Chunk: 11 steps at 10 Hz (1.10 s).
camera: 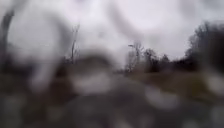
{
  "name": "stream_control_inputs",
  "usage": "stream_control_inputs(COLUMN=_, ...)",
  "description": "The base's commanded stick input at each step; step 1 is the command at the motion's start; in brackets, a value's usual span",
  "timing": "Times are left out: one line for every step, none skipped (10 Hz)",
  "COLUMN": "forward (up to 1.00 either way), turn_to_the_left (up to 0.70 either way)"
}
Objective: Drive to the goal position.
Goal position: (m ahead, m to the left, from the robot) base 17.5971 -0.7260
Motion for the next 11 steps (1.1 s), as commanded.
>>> stream_control_inputs(forward=0.85, turn_to_the_left=0.0)
stream_control_inputs(forward=0.85, turn_to_the_left=0.0)
stream_control_inputs(forward=0.85, turn_to_the_left=0.0)
stream_control_inputs(forward=0.85, turn_to_the_left=0.0)
stream_control_inputs(forward=0.85, turn_to_the_left=0.0)
stream_control_inputs(forward=0.85, turn_to_the_left=0.0)
stream_control_inputs(forward=0.85, turn_to_the_left=0.0)
stream_control_inputs(forward=0.85, turn_to_the_left=0.0)
stream_control_inputs(forward=0.85, turn_to_the_left=0.0)
stream_control_inputs(forward=0.85, turn_to_the_left=0.0)
stream_control_inputs(forward=0.85, turn_to_the_left=0.0)
